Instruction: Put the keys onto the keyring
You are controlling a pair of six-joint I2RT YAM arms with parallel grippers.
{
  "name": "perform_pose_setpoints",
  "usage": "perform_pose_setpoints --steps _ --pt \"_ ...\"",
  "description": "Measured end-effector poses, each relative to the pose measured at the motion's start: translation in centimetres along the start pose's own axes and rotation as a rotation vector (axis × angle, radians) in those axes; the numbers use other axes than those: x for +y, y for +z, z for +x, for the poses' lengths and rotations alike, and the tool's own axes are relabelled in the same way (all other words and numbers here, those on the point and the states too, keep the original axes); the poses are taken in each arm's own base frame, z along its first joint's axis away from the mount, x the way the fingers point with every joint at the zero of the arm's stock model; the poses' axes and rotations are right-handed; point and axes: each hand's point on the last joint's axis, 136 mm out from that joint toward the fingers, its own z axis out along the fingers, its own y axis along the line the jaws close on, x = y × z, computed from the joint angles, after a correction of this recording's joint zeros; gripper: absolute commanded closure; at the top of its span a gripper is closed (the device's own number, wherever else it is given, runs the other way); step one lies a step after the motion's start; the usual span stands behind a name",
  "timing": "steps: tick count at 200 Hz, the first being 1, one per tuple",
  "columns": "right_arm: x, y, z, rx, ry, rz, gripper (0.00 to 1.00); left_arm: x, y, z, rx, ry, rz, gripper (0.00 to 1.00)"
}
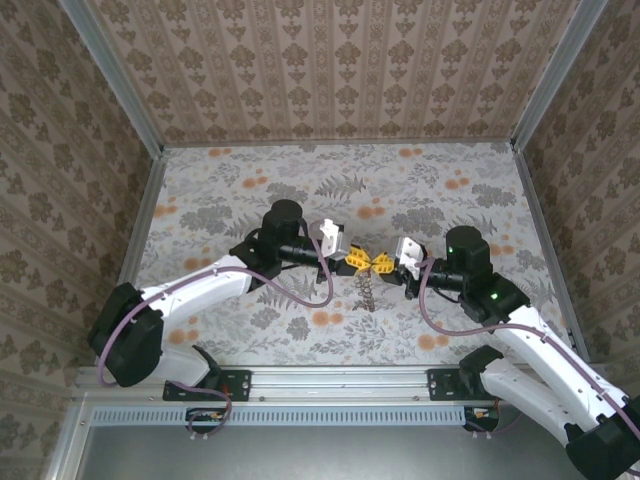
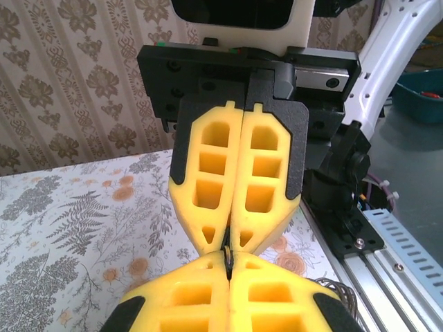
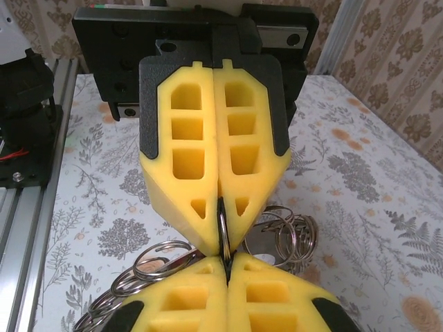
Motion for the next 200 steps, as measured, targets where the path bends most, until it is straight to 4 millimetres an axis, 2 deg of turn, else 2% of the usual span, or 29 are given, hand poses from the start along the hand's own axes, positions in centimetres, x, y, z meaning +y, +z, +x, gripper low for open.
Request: perform_pose_setpoints --steps 37,75,118,155,166,172,195,200 --pt "-0.2 -0.3 0.0 0.053 0.023 0.007 1.0 0.2 0.2 0.1 0.073 0.021 -0.019 0.93" --pt "-2.0 -0.1 -0.1 0.174 0.039 0.037 1.0 1.9 0.0 -0.3 0.196 0.027 -0.088 0.89" --pt "-2.2 0.7 1.9 0.289 0.061 0.029 1.0 1.8 0.1 2.4 0.309 -0.013 -0.095 0.86" --pt "-2.0 1.0 2.8 0.343 0.046 0.019 1.0 1.7 0.2 3.5 0.359 -0.031 -0.09 0.89" --pt "-2.0 1.0 2.8 0.345 0.043 0.019 1.0 1.8 0.3 3.5 0.36 -0.028 -0.091 0.94" --pt "-2.0 1.0 2.8 0.346 0.04 0.018 1.0 1.9 0.3 3.5 0.361 -0.029 -0.095 1.0" --pt "-1.8 0.9 3.0 0.353 0.027 0.009 1.0 1.9 0.3 3.6 0.364 -0.021 -0.094 1.0" --pt "-1.8 0.9 3.0 0.351 0.023 0.008 0.95 1.9 0.3 3.6 0.363 -0.019 -0.092 1.0"
